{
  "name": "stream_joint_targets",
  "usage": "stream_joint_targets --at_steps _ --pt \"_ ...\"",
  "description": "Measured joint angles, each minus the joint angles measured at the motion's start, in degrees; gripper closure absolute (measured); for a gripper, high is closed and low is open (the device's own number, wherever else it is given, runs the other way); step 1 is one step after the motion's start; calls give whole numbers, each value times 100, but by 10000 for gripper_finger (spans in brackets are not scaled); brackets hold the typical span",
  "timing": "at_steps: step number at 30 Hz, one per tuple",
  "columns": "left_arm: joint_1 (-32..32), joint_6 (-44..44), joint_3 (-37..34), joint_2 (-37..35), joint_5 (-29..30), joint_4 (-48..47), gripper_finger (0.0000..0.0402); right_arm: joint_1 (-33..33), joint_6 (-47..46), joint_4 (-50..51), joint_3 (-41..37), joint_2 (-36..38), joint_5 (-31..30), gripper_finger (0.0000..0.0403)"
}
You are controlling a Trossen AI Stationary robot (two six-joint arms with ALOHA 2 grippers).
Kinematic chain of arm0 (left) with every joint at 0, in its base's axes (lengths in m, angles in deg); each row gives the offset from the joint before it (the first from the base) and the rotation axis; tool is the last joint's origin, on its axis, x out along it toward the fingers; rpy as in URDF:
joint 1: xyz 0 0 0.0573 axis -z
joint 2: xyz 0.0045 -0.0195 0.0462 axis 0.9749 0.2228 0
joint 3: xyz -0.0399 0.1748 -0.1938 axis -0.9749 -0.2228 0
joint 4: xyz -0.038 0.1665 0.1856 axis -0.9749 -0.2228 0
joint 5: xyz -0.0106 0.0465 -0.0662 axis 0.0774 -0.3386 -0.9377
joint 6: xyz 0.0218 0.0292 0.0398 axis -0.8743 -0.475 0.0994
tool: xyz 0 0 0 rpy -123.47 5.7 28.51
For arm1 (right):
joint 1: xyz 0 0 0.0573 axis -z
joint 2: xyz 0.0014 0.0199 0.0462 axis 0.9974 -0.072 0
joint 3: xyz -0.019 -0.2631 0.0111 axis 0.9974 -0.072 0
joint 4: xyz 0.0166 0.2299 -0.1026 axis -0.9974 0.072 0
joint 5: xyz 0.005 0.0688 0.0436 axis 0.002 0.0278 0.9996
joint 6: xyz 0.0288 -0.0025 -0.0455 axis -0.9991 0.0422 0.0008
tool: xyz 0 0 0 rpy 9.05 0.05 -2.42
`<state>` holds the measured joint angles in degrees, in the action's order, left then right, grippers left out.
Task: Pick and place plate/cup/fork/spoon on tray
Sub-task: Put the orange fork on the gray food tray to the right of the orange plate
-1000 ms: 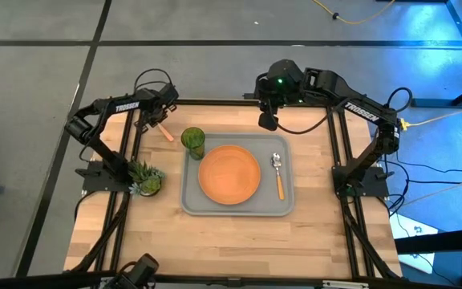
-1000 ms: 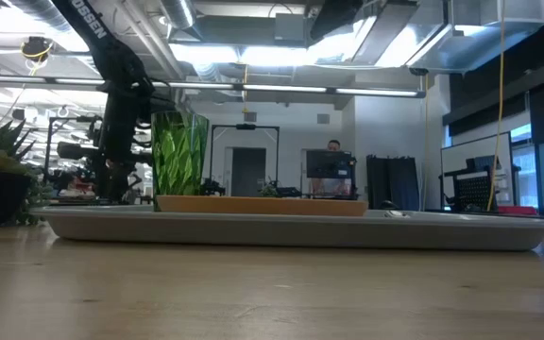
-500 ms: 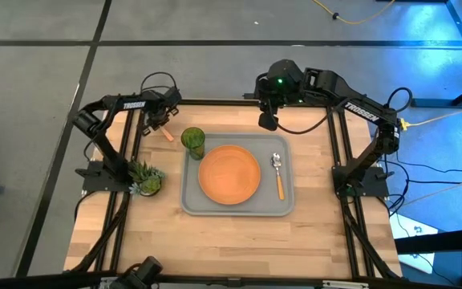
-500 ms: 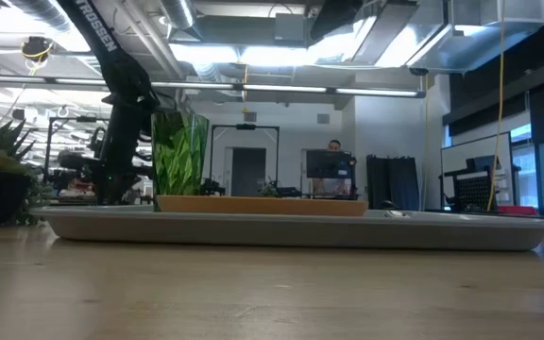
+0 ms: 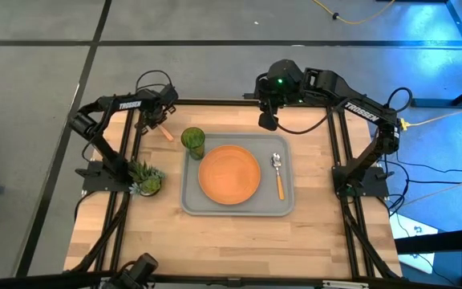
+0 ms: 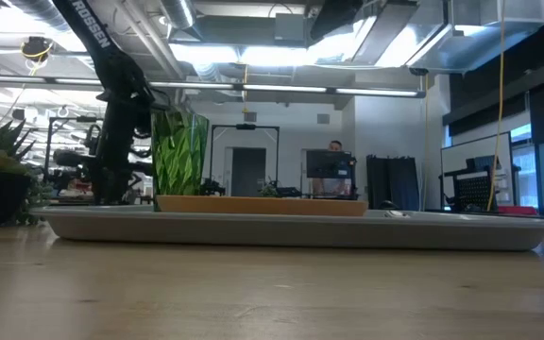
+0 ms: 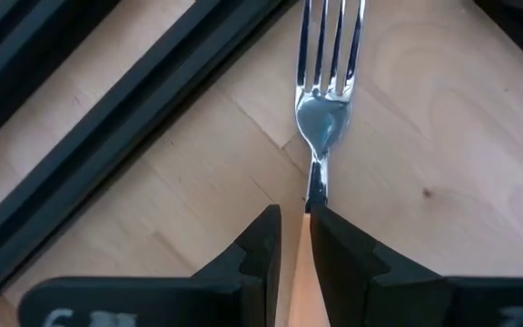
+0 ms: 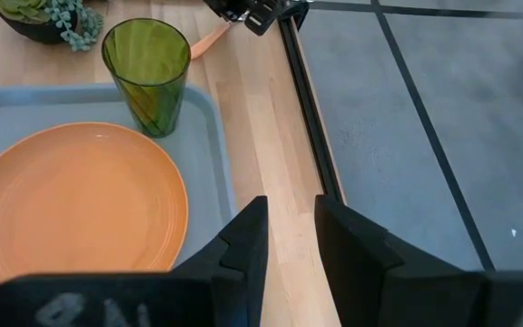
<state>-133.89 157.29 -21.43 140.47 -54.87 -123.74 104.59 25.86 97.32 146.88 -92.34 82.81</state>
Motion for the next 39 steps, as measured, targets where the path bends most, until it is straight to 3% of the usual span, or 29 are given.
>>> stream_joint_targets --at_steps 16,23,39 --pt "-14 -235 4 -9 201 199 344 2 -7 -2 0 0 -2 304" --pt "-34 -366 11 145 -57 208 344 2 -7 -2 0 0 -1 304" --pt "-77 -376 13 203 34 190 344 2 -10 -2 0 0 0 304"
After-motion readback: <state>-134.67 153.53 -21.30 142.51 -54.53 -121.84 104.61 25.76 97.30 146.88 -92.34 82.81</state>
